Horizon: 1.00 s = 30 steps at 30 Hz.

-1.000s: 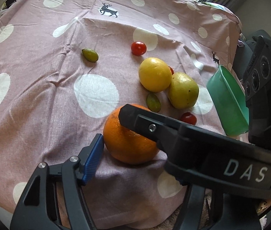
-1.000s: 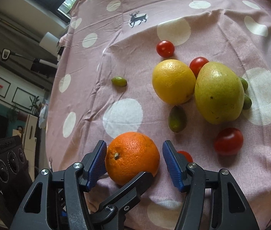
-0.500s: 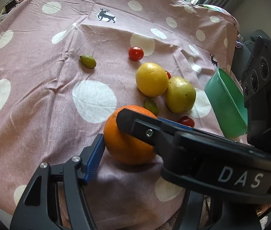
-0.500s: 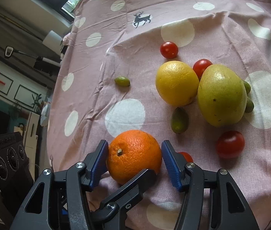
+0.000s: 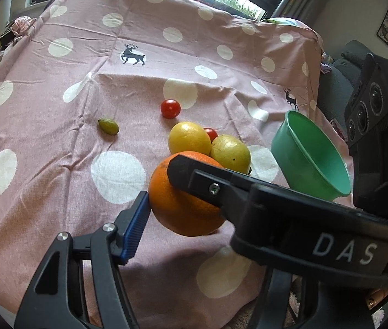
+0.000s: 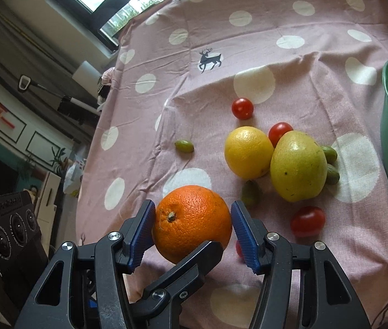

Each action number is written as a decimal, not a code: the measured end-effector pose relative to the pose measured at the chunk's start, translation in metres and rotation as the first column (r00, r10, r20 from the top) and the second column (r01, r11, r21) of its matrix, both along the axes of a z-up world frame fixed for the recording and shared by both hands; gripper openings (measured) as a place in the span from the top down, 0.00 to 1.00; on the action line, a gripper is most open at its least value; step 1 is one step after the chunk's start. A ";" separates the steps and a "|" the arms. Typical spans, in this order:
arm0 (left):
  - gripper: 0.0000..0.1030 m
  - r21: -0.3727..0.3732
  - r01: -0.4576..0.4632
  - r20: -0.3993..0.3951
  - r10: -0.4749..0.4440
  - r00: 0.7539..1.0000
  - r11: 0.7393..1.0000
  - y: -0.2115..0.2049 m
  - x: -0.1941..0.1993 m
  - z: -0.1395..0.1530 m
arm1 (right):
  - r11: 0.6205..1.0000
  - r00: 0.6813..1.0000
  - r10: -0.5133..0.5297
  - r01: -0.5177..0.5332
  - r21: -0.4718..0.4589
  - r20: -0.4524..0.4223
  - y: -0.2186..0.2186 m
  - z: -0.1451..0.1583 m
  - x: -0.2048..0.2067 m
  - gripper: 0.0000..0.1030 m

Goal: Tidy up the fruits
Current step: 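Carry the orange with the right gripper over the green bowl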

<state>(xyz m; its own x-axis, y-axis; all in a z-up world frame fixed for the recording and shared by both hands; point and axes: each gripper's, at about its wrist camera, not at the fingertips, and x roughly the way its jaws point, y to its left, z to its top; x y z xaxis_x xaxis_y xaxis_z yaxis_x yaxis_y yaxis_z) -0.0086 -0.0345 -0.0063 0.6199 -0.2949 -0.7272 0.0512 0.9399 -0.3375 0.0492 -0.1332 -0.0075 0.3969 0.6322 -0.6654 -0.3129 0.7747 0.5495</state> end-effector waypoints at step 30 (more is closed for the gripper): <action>0.40 0.046 0.314 0.229 -0.316 0.921 0.948 -0.106 0.042 0.058 | 0.937 0.925 -0.347 0.334 0.103 0.156 -0.119 0.054 0.000 0.41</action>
